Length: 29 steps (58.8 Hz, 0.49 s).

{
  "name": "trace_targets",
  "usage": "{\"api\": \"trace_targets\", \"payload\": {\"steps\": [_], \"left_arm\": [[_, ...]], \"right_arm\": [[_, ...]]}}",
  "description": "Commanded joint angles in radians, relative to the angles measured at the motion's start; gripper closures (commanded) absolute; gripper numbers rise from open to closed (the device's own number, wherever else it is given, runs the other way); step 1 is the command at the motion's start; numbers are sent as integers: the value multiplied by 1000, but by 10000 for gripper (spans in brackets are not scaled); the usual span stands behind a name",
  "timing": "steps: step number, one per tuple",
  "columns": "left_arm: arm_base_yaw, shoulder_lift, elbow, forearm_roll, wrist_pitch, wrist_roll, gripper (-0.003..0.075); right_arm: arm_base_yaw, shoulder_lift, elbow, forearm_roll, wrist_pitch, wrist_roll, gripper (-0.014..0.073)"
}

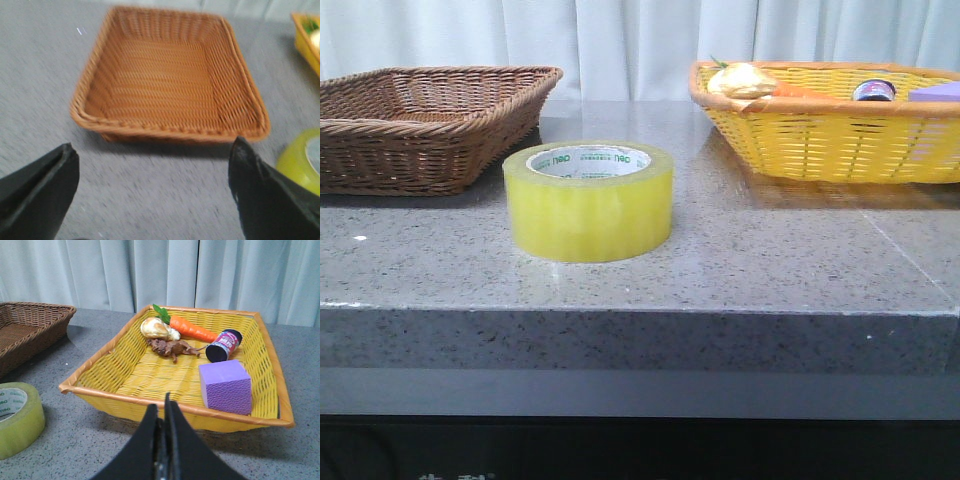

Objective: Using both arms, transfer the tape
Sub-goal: 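Withdraw the right gripper back toward its rest pose, then lower the left gripper into the tape roll's hole and grip its rim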

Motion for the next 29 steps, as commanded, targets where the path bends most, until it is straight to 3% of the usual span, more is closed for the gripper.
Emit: {"api": "trace_targets", "payload": {"steps": [1,18,29], "left_arm": [[-49,74,-80,-45,17,-10,120],[-269,316,-179,-144,20,-10,120],[-355,491,-245,-209,19,-10,120]], "right_arm": [[-7,5,-26,8,-86,-2,714],[-7,5,-26,8,-86,-2,714],[-7,5,-26,8,-86,-2,714]]}}
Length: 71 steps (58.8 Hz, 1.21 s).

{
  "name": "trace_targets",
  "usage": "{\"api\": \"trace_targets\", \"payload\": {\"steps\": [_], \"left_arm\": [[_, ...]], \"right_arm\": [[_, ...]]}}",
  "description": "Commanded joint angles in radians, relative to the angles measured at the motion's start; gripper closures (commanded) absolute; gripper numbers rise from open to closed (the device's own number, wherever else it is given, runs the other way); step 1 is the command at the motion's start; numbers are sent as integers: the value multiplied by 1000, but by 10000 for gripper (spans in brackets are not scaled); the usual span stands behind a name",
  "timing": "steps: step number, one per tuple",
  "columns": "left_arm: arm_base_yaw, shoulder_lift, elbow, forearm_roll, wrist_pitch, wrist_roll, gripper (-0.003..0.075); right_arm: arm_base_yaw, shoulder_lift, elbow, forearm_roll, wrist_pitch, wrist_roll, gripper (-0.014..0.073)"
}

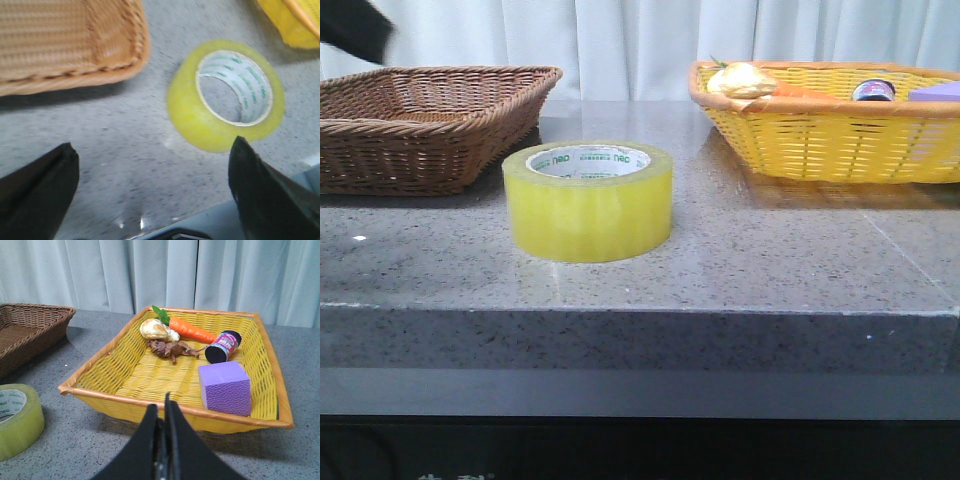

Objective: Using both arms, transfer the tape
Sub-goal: 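Lower the left gripper into the tape roll's hole and grip its rim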

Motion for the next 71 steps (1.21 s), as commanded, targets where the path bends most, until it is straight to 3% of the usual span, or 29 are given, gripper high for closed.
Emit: {"api": "trace_targets", "payload": {"steps": [1,23,47,53,62,71], "left_arm": [[-39,68,-66,-59,-67,-10,120],[-91,339,-226,-145,-71,-10,120],[-91,465,-282,-158,-70,-10,129],[-91,468,-283,-158,-70,-10,217],[-91,468,-284,-158,-70,-10,426],[-91,468,-284,-158,-66,-10,540]], "right_arm": [[-7,5,-26,8,-81,-2,714],[-7,5,-26,8,-80,-2,714],[-7,5,-26,8,-80,-2,714],[-7,5,-26,8,-80,-2,714],[-7,5,-26,8,-80,-2,714],[-7,5,-26,8,-80,-2,714]]}}
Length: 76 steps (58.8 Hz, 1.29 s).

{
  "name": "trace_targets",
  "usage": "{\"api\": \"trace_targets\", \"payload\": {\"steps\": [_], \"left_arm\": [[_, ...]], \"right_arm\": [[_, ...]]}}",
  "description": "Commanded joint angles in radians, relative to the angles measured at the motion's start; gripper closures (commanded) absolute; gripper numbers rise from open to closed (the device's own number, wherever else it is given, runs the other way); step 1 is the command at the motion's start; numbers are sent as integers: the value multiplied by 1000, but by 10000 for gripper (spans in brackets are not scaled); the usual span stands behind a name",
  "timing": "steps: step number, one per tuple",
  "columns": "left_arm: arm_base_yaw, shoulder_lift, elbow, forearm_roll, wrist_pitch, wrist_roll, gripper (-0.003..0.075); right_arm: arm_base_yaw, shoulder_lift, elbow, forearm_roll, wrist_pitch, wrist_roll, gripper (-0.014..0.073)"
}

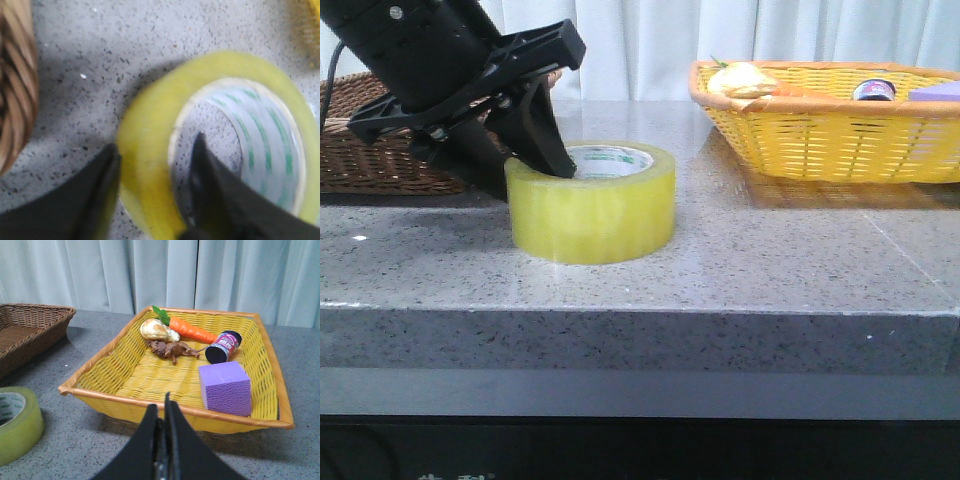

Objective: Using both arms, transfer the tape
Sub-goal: 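Lower the left gripper into the tape roll's hole and grip its rim, then lift the tape roll with the left gripper over the brown basket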

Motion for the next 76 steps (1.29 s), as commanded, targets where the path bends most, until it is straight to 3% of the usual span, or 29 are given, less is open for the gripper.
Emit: {"api": "trace_targets", "payload": {"steps": [1,37,69,76], "left_arm": [[-6,-35,-32,-23,-31,-10,547],[-31,-62,-36,-34,-6,-10,554],[-52,-112,-230,11,30,-10,554],[-52,-112,-252,89,26,-10,554]], "right_arm": [[-7,5,-26,7,-78,-3,714],[-7,5,-26,7,-77,-3,714],[-7,5,-26,7,-76,-3,714],[-7,5,-26,7,-76,-3,714]]}}
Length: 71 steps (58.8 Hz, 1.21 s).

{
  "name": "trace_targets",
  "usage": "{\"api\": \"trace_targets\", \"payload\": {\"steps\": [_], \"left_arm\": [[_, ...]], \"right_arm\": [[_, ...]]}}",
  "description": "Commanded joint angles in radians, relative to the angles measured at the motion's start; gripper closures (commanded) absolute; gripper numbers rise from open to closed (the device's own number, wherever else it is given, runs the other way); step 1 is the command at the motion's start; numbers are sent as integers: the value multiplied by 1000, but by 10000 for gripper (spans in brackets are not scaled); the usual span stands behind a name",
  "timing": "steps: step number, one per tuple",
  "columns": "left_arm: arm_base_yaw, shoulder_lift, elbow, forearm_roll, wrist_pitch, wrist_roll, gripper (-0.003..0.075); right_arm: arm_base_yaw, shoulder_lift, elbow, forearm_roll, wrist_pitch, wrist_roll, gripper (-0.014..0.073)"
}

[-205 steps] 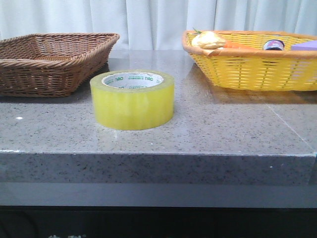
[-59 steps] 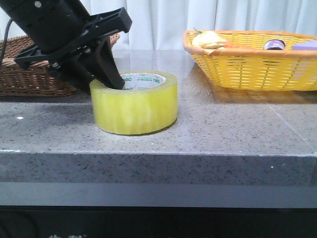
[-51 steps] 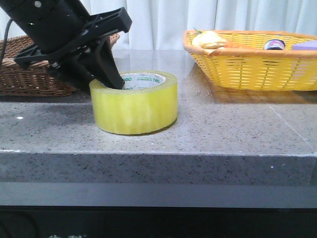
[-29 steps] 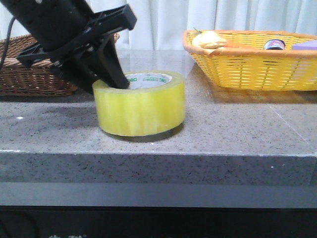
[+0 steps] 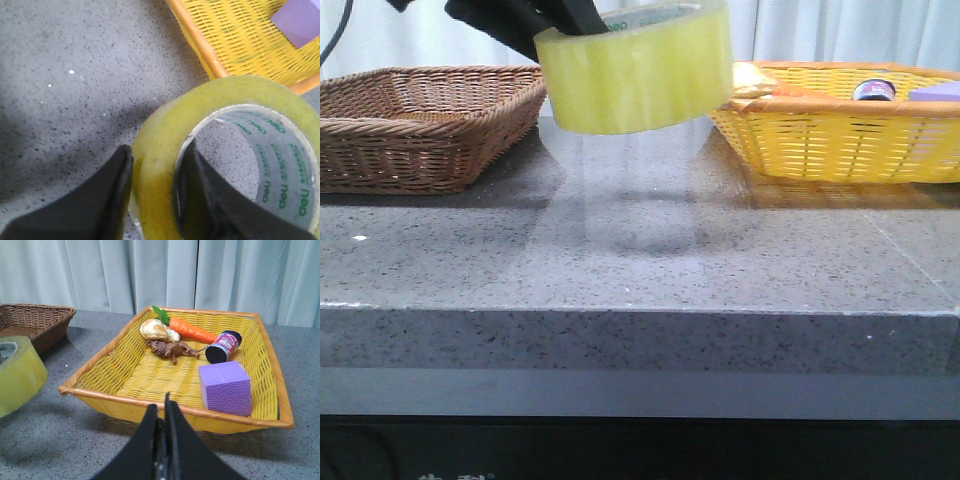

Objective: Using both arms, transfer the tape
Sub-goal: 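Lift the tape roll with the left gripper over the brown basket, then lower the tape roll into the brown basket and release it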

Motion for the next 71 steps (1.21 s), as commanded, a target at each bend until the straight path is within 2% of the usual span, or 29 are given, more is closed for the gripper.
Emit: {"api": "trace_targets", "payload": {"steps": [1,8,18,30,38,53,71], "left_arm": [[-3,-51,-57,37,-62,-10,554],[39,-53,-111,74,-43,-10,554],[171,-55,-190,99,-21,-10,554],[358,-43,-196,139,-50,-10,554],[447,-2,-196,143,-67,-10,554],[481,98,-196,164,-76,-10,545],[481,155,-194,169,-46,-10,420]], "right_arm": [[-7,5,-26,6,-76,-3,714],[-7,5,-26,6,-76,-3,714],[-7,5,-26,6,-75,-3,714],[-7,5,-26,6,-75,-3,714],[-7,5,-23,6,-76,-3,714],[-7,5,-20,6,-76,-3,714],[-7,5,-20,6,-77,-3,714]]}}
